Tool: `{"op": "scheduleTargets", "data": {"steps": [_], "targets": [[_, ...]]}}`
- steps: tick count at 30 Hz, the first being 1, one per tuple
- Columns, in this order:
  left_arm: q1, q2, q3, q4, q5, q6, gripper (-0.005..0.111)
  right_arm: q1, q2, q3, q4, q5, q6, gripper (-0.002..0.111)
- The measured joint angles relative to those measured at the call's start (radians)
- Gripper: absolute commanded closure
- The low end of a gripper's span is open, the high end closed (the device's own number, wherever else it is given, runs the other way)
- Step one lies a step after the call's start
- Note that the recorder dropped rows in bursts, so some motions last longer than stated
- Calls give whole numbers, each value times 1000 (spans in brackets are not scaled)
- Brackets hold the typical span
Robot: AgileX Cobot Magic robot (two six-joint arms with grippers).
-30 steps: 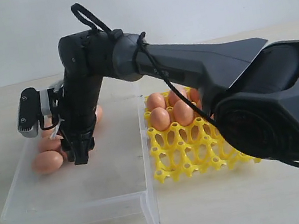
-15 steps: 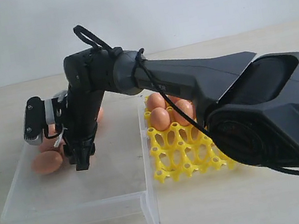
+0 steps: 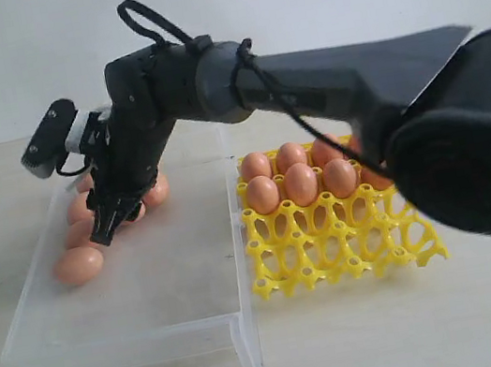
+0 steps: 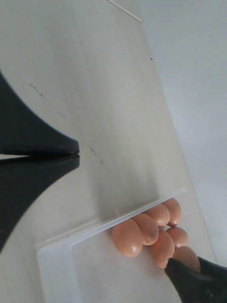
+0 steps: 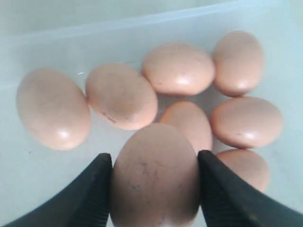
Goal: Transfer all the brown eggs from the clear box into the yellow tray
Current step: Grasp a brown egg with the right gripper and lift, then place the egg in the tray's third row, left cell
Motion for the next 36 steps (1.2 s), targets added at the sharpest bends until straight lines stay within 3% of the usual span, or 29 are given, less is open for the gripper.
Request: {"op": "scheduleTargets", "data": {"steps": [4, 9, 14, 24, 36], "targets": [[0, 0, 0, 0, 0, 0, 107, 0, -217, 369, -61, -327, 170, 108], [0, 0, 0, 0, 0, 0, 107, -6, -469, 885, -199, -901, 433, 108], [0, 0, 0, 0, 0, 0, 107, -33, -551, 1189, -192, -1228, 533, 108], [0, 0, 0, 0, 0, 0, 107, -110, -552, 1385, -134, -1414, 567, 108], [0, 0, 0, 0, 0, 0, 107, -142, -457, 1391, -129, -1492, 603, 108]]}}
